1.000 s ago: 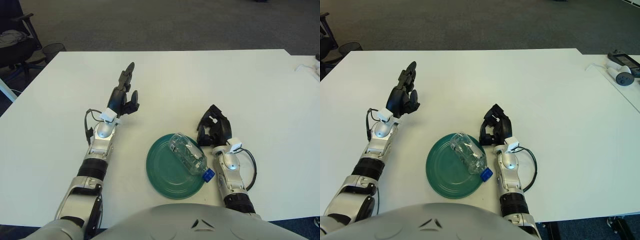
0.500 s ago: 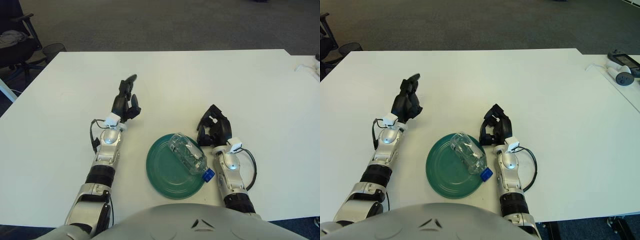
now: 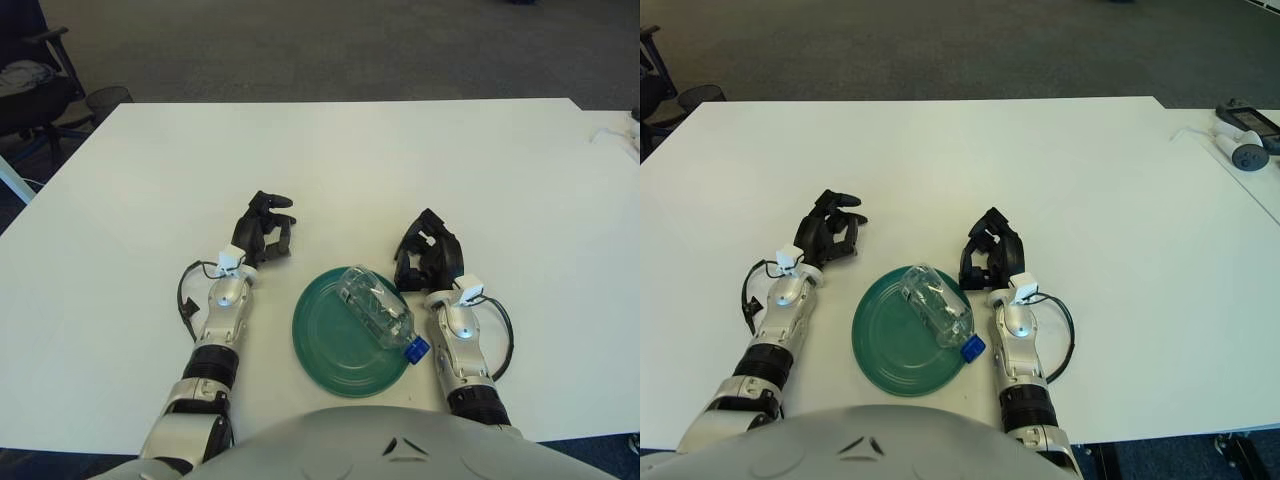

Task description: Put the bottle into the plate.

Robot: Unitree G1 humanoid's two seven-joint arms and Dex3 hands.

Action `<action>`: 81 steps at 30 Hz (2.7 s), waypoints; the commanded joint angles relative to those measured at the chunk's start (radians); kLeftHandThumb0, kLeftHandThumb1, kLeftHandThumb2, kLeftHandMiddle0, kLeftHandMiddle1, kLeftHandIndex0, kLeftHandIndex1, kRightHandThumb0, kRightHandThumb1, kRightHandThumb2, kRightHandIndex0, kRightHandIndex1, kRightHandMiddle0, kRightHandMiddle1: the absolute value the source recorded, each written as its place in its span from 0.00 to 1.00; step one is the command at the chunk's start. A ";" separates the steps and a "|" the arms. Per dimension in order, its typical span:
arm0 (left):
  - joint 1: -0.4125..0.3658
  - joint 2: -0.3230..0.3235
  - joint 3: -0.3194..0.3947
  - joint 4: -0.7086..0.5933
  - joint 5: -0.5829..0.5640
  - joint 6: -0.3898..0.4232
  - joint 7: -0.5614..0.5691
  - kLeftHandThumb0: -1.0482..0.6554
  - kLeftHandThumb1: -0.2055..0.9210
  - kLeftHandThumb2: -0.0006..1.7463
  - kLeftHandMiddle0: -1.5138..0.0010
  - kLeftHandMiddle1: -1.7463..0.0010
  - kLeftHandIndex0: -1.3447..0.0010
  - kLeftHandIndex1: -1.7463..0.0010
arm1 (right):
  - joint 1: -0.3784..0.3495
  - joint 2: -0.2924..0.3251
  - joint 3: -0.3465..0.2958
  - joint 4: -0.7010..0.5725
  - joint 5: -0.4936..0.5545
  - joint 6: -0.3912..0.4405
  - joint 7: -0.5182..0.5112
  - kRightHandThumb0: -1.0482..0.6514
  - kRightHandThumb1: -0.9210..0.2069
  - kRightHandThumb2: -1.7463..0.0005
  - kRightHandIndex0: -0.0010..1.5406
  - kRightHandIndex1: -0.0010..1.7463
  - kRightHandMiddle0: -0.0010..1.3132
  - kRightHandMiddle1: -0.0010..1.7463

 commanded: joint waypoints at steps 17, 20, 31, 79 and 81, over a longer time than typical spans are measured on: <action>0.120 -0.014 -0.024 0.089 0.165 -0.024 0.160 0.61 0.18 0.95 0.43 0.04 0.53 0.00 | 0.087 0.012 -0.010 0.062 0.023 0.027 0.007 0.62 0.88 0.02 0.61 0.93 0.52 1.00; 0.129 -0.022 -0.025 0.085 0.175 -0.031 0.188 0.61 0.16 0.97 0.42 0.03 0.52 0.00 | 0.087 0.010 -0.009 0.063 0.029 0.020 0.016 0.62 0.88 0.02 0.61 0.94 0.51 1.00; 0.148 -0.048 -0.018 0.067 0.158 -0.051 0.234 0.61 0.14 1.00 0.42 0.00 0.50 0.00 | 0.085 0.009 -0.014 0.057 0.035 0.033 0.020 0.62 0.88 0.01 0.60 0.94 0.51 1.00; 0.221 -0.121 -0.019 -0.084 0.234 -0.087 0.385 0.61 0.11 1.00 0.40 0.03 0.48 0.00 | 0.087 0.007 -0.017 0.035 0.008 0.034 -0.025 0.62 0.88 0.02 0.61 0.93 0.51 1.00; 0.219 -0.121 -0.021 -0.080 0.249 -0.092 0.401 0.61 0.12 1.00 0.41 0.02 0.48 0.00 | 0.086 0.007 -0.017 0.037 0.012 0.031 -0.025 0.62 0.88 0.02 0.61 0.93 0.52 1.00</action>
